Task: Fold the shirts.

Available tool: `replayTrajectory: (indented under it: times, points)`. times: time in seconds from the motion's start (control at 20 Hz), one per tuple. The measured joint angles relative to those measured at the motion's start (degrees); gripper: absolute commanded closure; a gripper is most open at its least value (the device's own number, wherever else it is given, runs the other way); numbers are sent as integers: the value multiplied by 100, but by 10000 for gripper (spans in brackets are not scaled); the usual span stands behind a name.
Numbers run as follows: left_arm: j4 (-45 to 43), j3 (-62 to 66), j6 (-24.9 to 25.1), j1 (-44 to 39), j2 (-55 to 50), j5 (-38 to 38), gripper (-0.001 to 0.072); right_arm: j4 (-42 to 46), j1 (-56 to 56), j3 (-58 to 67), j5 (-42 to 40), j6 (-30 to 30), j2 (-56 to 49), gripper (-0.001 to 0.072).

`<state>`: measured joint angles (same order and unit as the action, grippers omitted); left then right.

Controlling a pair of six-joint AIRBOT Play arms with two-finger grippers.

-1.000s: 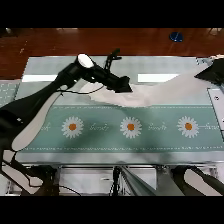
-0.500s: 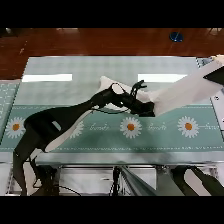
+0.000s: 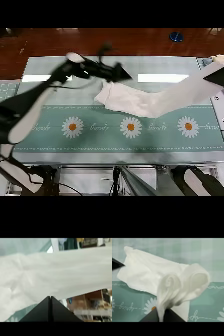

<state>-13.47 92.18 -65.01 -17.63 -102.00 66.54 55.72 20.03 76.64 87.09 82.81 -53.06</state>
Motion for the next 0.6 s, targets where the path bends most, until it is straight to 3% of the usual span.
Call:
replayTrajectory:
  times: [0.35, 0.6]
  points:
    - [-188, 0, 210, 2702, 1847, 881, 668, -11, -1904, -393, -1735, 496, -822, 685]
    - [-501, 0, 232, 3399, 2330, 1655, 668, -389, -3412, -450, -3600, 643, -2146, 684]
